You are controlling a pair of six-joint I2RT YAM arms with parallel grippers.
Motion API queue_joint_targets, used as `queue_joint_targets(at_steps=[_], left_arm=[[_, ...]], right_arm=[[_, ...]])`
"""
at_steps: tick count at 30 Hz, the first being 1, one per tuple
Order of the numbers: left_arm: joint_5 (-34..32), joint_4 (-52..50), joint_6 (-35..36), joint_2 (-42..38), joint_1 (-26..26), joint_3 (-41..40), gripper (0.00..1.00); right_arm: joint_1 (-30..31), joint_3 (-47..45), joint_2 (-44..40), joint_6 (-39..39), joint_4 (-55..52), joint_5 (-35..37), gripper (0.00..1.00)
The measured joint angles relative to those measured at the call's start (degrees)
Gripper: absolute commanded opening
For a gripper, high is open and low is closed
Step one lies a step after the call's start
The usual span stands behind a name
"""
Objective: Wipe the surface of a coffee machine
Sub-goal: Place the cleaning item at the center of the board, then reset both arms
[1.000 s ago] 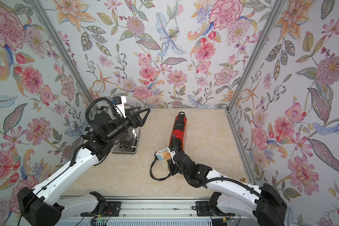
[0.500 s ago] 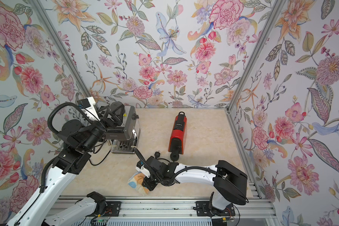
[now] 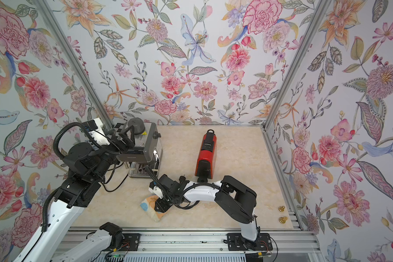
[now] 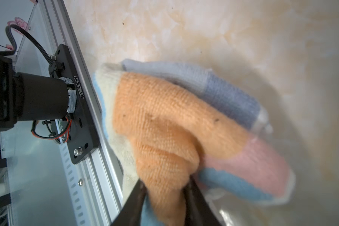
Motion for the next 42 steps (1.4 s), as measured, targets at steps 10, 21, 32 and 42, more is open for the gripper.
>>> queue_joint_targets(at_steps=[10, 21, 32, 42], left_arm=[[-0.5, -0.8, -0.1, 1.3, 7.6, -0.1, 0.99], [-3.0, -3.8, -0.7, 5.7, 21.0, 0.1, 0.99], [-12.7, -6.5, -2.2, 11.2, 29.4, -1.8, 0.99], [-19.2, -5.4, -2.5, 15.8, 34.5, -8.5, 0.99]], right_arm=[[-2.2, -3.0, -5.8, -3.7, 1.5, 3.0, 0.99], [-18.2, -6.8, -35.8, -9.2, 0.9, 6.6, 1.0], [-56.8, -10.3, -40.7, -9.5, 0.5, 13.3, 1.0], [-68.7, -20.2, -29.8, -12.2, 7.9, 18.1, 1.0]])
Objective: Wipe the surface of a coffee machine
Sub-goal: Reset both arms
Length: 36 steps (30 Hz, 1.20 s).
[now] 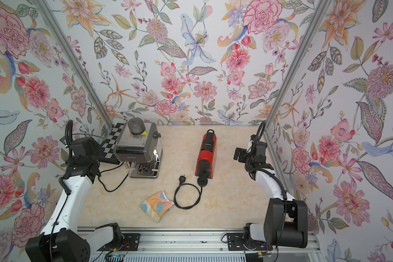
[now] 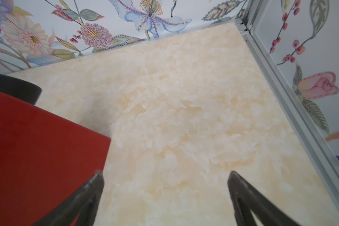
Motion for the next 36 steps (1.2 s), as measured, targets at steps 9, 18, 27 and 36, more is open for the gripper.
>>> queue_joint_targets(at_steps=[9, 18, 27, 36], left_arm=[[-2.6, 14.8, 3.6, 1.0, 1.4, -12.3, 0.99], [-3.6, 33.7, 9.6, 4.4, -0.1, -26.2, 0.99], [-4.0, 58.1, 18.0, 10.0, -7.8, -36.7, 0.99], [-3.9, 84.8, 30.1, 18.6, -17.0, -45.7, 0.99]], right_arm=[[-0.5, -8.2, 7.7, -0.6, 12.7, 1.0, 1.0], [0.8, -8.2, 13.0, -2.7, 18.6, 3.1, 1.0], [5.2, -12.4, 11.6, -6.8, 29.1, 8.6, 1.0], [6.4, -17.6, 10.3, -9.3, 38.0, 11.7, 1.0]])
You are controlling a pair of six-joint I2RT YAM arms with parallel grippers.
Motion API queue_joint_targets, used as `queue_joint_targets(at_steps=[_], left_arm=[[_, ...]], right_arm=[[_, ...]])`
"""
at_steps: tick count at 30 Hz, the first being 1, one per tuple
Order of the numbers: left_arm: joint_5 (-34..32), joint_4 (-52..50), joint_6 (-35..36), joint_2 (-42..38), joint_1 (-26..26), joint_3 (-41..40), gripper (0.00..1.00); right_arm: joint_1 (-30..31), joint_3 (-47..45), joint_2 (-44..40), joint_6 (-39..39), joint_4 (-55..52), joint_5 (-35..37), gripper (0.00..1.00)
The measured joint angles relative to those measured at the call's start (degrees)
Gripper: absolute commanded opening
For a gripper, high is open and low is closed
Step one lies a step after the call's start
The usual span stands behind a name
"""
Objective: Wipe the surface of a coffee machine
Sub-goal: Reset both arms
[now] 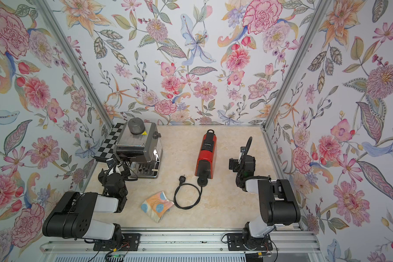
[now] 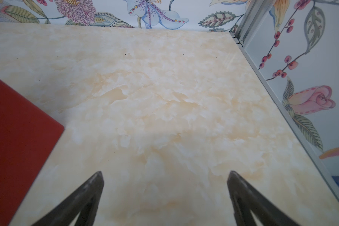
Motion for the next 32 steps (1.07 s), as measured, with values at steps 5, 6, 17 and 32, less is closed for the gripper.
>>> queue_joint_targets(at_steps=[5, 6, 17, 32], left_arm=[[0.0, 5.0, 4.2, 1.6, -1.0, -0.1, 0.99], [0.1, 5.6, 4.6, 1.7, -1.0, -0.1, 0.99], [1.9, 11.8, 5.9, 5.9, -1.0, -1.1, 0.99], [2.1, 11.9, 5.9, 5.9, -0.9, -1.1, 0.99]], right_arm=[[0.1, -5.5, -2.0, -0.4, 6.8, 0.0, 1.0], [0.1, -6.5, -2.2, -0.4, 8.4, 0.0, 1.0], [0.1, -14.3, -1.3, -1.2, 23.8, -0.2, 1.0], [0.0, -14.2, -1.3, -1.1, 24.5, 0.4, 1.0]])
